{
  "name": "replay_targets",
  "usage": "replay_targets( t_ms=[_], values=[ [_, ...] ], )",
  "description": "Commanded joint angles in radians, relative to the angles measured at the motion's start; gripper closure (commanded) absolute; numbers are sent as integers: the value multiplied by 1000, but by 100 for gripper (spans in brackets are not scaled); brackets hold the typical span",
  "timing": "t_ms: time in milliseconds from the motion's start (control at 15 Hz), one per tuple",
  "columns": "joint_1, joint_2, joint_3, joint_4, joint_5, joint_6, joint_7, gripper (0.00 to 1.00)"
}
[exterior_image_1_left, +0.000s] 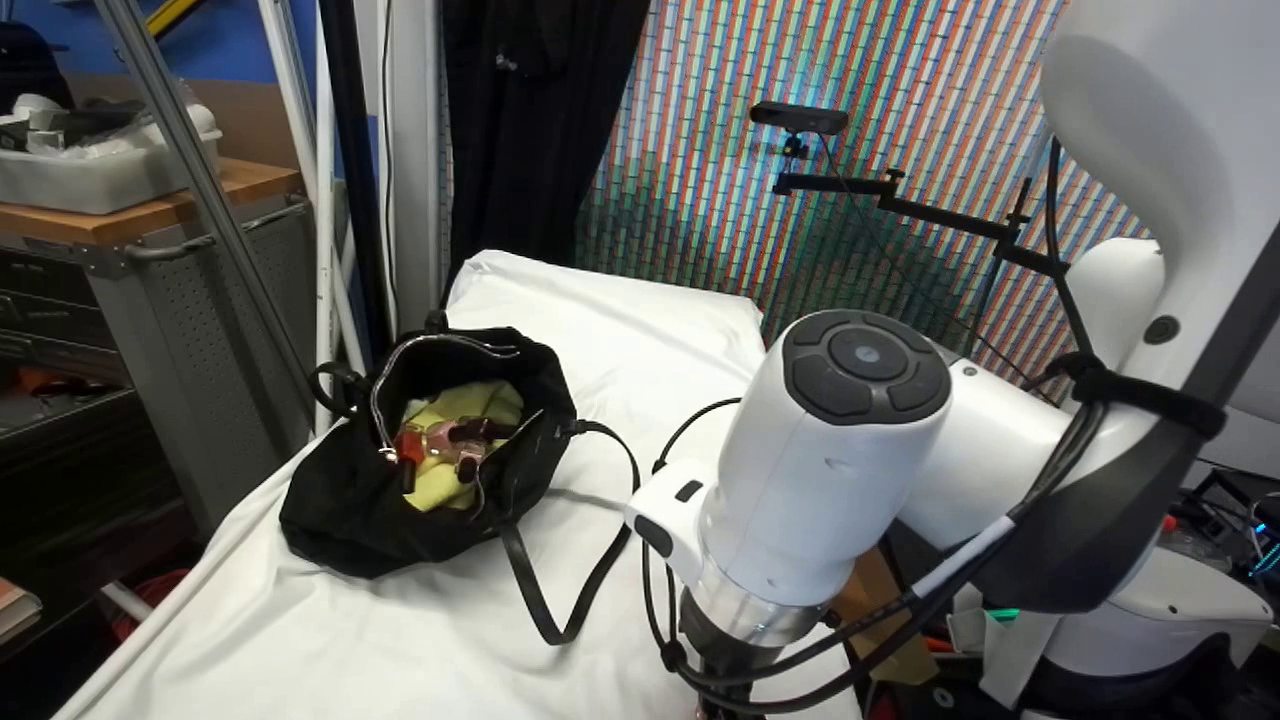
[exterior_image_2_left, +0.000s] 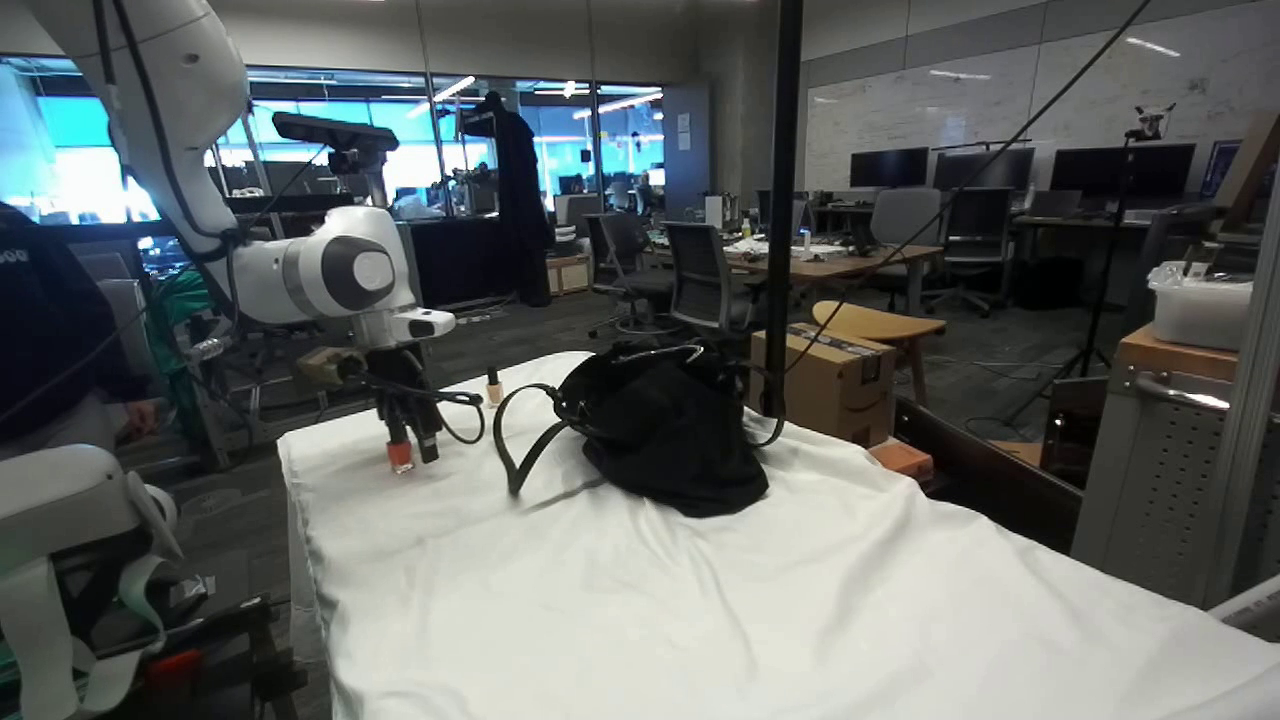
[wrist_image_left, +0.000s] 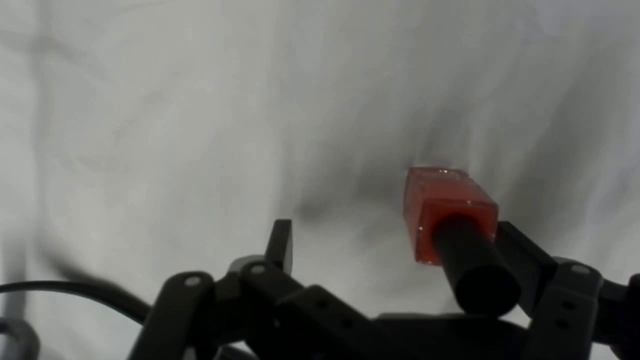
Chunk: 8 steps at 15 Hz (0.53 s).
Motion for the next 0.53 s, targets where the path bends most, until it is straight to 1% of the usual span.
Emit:
replay_targets(
  t_ms=[0, 267, 467],
  values=[
    [-5, 24, -6, 1, 14, 62, -52, 0],
    [6, 23, -13, 0, 23, 38, -61, 0],
    [21, 8, -27, 0, -2, 18, -35, 0]
  ],
)
